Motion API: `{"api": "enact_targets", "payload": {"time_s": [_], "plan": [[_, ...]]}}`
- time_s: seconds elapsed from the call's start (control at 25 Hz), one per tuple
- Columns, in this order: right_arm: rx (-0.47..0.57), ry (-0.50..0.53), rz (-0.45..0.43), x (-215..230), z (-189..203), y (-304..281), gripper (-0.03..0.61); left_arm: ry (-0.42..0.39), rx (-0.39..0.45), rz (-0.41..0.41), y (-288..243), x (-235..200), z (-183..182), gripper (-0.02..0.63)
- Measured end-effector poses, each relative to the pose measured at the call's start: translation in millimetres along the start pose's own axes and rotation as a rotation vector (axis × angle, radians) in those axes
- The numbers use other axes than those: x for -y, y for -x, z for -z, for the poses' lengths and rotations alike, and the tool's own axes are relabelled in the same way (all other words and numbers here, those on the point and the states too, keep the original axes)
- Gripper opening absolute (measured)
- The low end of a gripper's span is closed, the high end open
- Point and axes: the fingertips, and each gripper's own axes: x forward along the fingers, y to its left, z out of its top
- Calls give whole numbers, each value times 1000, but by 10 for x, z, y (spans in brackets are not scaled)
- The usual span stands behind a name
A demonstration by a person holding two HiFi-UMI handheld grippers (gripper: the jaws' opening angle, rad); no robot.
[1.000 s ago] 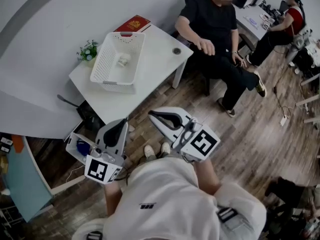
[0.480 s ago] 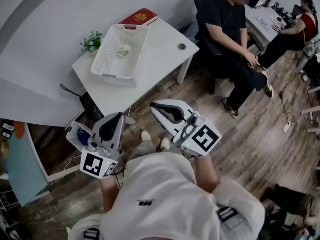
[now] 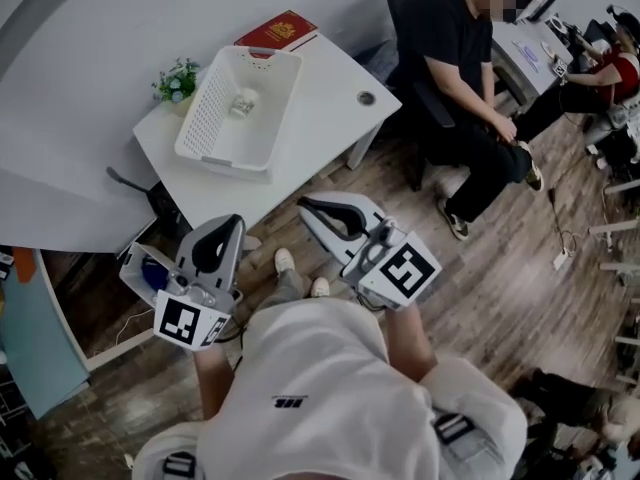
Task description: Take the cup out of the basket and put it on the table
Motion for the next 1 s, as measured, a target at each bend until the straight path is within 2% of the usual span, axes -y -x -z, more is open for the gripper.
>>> {"api": "enact_targets", "payload": {"time_s": [0.24, 0.44, 1.0], "plan": [[-41, 8, 28, 194, 82, -402, 14, 17, 14, 36, -125, -417, 70, 9], [-64, 9, 46, 287, 137, -709, 14, 30, -17, 55, -202, -723, 168, 9], [-123, -4, 71, 460, 330, -1135, 15, 68, -27, 94, -293, -1167, 277, 9]]}}
